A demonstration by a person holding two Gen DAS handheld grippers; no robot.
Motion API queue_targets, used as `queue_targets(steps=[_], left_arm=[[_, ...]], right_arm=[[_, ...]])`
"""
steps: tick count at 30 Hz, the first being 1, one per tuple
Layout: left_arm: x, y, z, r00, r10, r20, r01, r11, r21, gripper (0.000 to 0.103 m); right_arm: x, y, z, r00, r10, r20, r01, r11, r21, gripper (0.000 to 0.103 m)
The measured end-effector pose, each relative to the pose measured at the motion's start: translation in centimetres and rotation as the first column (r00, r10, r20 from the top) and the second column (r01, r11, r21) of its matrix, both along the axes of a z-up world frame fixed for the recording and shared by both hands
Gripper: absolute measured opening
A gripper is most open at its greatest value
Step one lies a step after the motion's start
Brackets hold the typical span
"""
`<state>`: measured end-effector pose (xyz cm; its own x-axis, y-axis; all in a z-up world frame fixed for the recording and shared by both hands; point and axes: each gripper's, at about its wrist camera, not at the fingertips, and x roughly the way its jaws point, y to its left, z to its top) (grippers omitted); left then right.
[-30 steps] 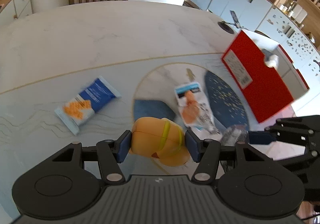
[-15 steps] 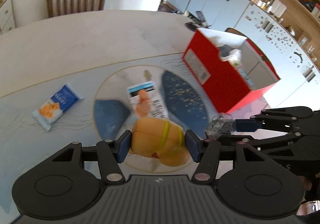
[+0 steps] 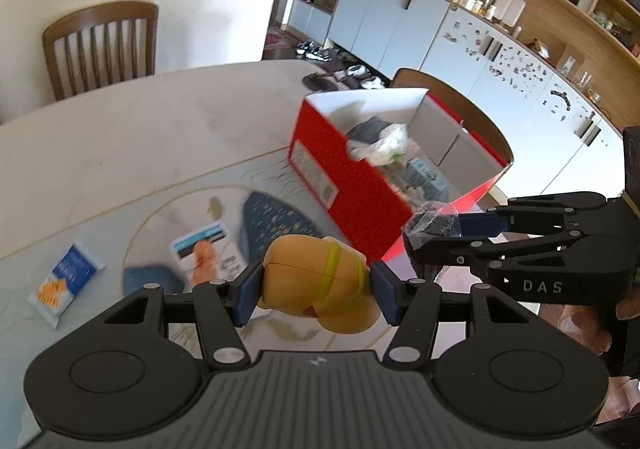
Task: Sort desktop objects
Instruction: 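Carry the yellow plush toy and black bag with both tools over the shoebox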
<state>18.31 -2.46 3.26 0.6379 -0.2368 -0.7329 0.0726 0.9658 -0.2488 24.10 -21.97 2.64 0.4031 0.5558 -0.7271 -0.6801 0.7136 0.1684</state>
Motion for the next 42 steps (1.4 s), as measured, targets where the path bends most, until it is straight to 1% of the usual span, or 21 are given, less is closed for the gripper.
queue_targets(steps=[5,11,21,28,36,42], left_arm=[[1.3,-2.0,0.9,0.999,-0.026,0.02,0.026,1.0,0.012,0.057],[3.2,-4.9,1.7,0.997,-0.068,0.039,0.067,0.997,0.024,0.057],[6.8,-9.8,1.9,0.99,-0.131,0.047,0.129,0.99,0.051,0.057],[9.4,-12.3,1.7,0.989,-0.146,0.035,0.143,0.988,0.061,0.057],[12.3,-15.2,1.8,0.985,-0.169,0.024,0.167,0.983,0.08,0.057],[15.0,-17.0,1.0,0.984,-0.18,0.002,0.179,0.979,0.094,0.057]], right_arm=[[1.4,-2.1,0.6,0.999,-0.032,0.019,0.032,0.999,0.003,0.036],[2.9,-4.3,1.0,0.998,-0.047,0.029,0.047,0.999,-0.003,0.036],[6.1,-8.0,1.2,0.997,-0.07,0.033,0.071,0.997,-0.033,0.036],[8.6,-10.3,1.0,0.996,-0.083,0.03,0.084,0.996,-0.034,0.036],[11.7,-12.0,0.6,0.995,-0.095,0.035,0.097,0.994,-0.047,0.036],[14.8,-12.9,-0.3,0.993,-0.117,0.022,0.118,0.99,-0.072,0.036]])
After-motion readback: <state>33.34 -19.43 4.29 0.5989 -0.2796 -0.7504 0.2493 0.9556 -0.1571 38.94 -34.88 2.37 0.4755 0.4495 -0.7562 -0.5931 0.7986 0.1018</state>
